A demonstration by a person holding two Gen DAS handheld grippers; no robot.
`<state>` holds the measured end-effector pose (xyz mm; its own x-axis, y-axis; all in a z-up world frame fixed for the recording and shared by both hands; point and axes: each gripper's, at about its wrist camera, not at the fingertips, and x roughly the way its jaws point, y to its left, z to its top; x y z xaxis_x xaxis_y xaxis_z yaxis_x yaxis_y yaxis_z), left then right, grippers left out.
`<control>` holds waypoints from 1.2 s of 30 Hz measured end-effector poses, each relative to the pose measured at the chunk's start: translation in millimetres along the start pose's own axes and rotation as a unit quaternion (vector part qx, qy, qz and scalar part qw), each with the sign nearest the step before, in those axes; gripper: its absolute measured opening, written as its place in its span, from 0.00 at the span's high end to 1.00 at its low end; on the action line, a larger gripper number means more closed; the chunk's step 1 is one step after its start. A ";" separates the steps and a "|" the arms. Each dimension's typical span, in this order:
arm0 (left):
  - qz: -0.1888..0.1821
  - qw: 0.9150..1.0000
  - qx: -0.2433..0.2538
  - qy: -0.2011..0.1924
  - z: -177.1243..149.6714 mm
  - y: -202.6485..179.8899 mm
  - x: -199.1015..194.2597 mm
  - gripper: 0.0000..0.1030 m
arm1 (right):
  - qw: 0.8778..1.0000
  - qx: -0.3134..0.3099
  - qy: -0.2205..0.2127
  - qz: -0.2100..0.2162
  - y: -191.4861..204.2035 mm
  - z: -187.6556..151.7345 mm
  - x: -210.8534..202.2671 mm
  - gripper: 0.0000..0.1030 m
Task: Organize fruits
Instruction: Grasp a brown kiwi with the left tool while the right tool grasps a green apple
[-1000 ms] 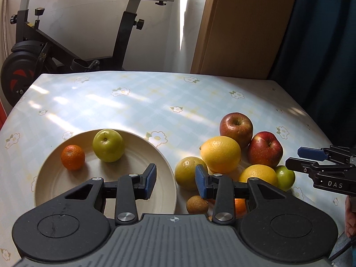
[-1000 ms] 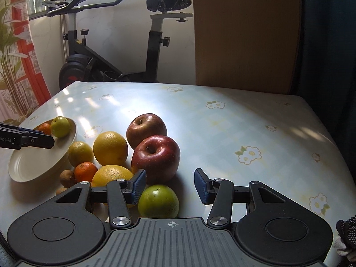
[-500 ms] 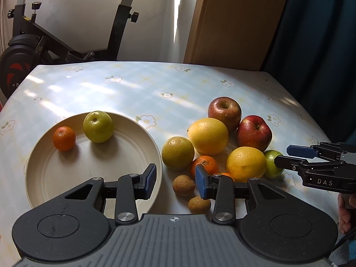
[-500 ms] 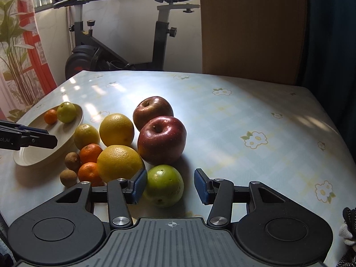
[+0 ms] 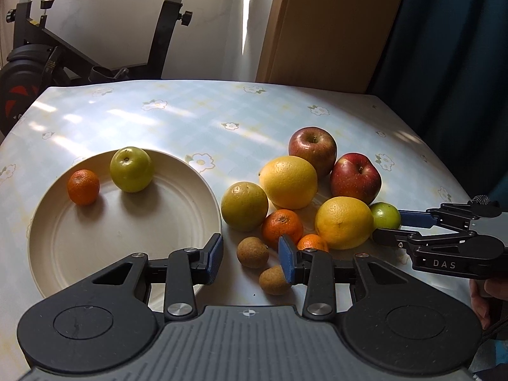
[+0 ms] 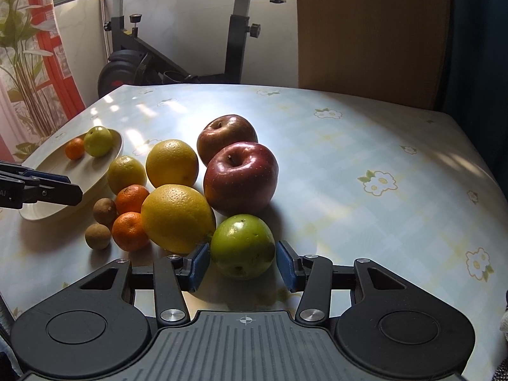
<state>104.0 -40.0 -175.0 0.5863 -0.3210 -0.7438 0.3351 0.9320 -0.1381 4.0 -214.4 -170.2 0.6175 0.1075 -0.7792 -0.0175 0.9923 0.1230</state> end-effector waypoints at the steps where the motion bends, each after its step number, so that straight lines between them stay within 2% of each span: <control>1: 0.000 1.000 0.000 0.001 -0.3 0.0 0.4 0.61 | 1.000 0.001 -0.001 0.000 -0.7 -0.6 0.3 0.59; 11: -0.020 1.000 0.010 0.011 -3.5 -4.5 4.4 0.61 | 1.000 -0.001 0.000 -0.002 -0.7 -0.7 0.3 0.59; 17: -0.047 0.998 0.028 0.037 -8.5 -14.0 13.9 0.62 | 1.000 -0.003 0.002 -0.002 0.0 -1.1 -0.1 0.60; 25: -0.047 0.996 0.020 0.072 -13.2 -12.0 28.9 0.62 | 1.000 -0.001 0.001 0.001 -1.8 -1.7 -0.1 0.60; 36: -0.038 0.996 0.003 0.085 -12.0 -1.3 44.8 0.63 | 1.000 -0.001 0.001 0.001 -1.1 -1.8 0.0 0.59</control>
<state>121.0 -53.6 -216.0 0.4252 -0.3568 -0.8318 0.3790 0.9047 -0.1944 2.6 -215.5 -171.4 0.6151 0.1095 -0.7808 -0.0202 0.9922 0.1232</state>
